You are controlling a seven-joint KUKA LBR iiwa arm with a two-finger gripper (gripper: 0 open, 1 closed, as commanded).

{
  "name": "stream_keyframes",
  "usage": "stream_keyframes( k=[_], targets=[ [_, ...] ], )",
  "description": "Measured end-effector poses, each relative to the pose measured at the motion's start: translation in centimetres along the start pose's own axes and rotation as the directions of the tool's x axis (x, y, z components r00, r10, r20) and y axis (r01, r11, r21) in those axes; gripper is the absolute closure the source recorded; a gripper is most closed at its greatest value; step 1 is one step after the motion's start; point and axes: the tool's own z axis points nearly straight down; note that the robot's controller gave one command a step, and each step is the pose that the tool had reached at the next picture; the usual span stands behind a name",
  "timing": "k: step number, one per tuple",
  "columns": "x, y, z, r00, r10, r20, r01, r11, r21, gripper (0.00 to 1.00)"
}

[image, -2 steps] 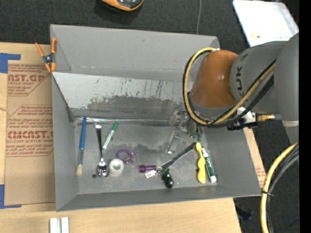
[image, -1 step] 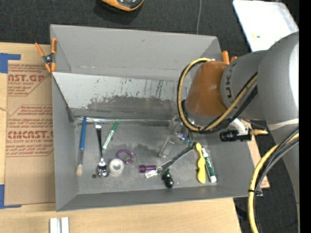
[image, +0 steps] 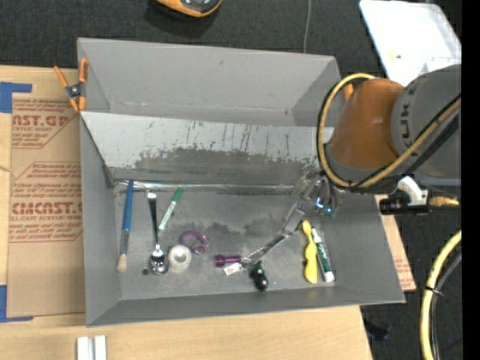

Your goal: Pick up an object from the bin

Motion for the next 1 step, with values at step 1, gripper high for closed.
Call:
stream_keyframes(
  k=[1],
  targets=[
    [-1.51,1.15,-5.46,0.999,-0.034,-0.002,0.034,0.999,0.001,0.00]
  ],
)
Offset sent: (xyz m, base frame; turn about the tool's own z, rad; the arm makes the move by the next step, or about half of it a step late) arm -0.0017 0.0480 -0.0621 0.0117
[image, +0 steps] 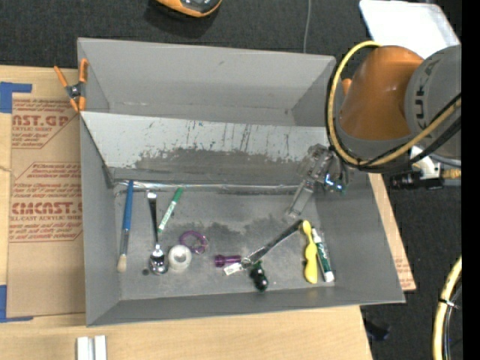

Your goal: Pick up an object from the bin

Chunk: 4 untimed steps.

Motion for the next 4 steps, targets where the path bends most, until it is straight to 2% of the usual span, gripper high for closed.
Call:
stream_keyframes(
  k=[1,2,3,4],
  targets=[
    [2.3,1.7,7.2,1.000,0.028,0.005,-0.028,1.000,0.001,0.00],
    [3.5,-4.1,5.8,0.987,0.159,-0.001,-0.159,0.987,0.000,0.00],
    [3.4,-8.3,3.0,0.974,0.225,0.012,-0.225,0.974,-0.003,0.00],
    [3.7,-7.3,5.3,0.963,0.270,0.018,-0.270,0.963,-0.008,0.00]
  ],
)
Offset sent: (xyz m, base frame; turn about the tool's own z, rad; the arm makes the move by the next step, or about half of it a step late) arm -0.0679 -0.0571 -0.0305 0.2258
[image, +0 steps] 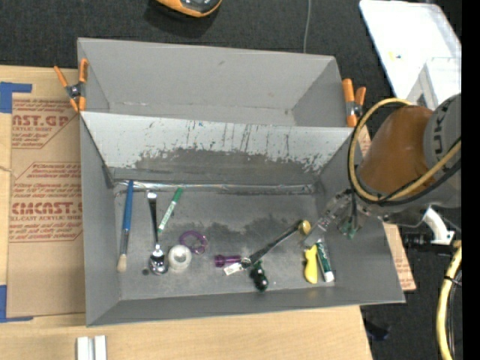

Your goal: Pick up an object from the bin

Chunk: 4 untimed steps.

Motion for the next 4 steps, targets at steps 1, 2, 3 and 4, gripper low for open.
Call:
stream_keyframes(
  k=[1,2,3,4],
  targets=[
    [-4.4,2.6,0.4,0.999,0.042,-0.001,-0.042,0.999,0.000,0.00],
    [-1.3,-0.8,3.8,0.985,0.175,-0.005,-0.175,0.985,0.005,0.00],
    [1.1,3.6,5.8,0.983,0.182,0.005,-0.182,0.983,-0.004,0.00],
    [1.7,6.2,6.6,0.988,0.155,0.009,-0.155,0.988,-0.011,0.00]
  ],
)
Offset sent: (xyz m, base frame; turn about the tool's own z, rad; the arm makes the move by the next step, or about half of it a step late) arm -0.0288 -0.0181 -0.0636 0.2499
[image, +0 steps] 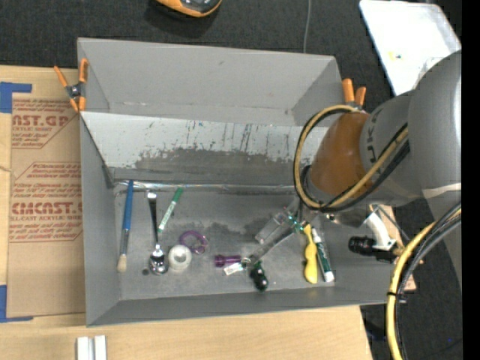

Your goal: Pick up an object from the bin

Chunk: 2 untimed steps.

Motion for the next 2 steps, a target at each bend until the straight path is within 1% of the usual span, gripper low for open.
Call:
stream_keyframes(
  k=[1,2],
  targets=[
    [0.67,-4.55,-0.27,0.975,-0.221,0.000,0.221,0.975,0.001,1.00],
    [0.67,-4.55,-0.27,0.975,-0.220,0.000,0.220,0.975,0.001,1.00]
  ],
)
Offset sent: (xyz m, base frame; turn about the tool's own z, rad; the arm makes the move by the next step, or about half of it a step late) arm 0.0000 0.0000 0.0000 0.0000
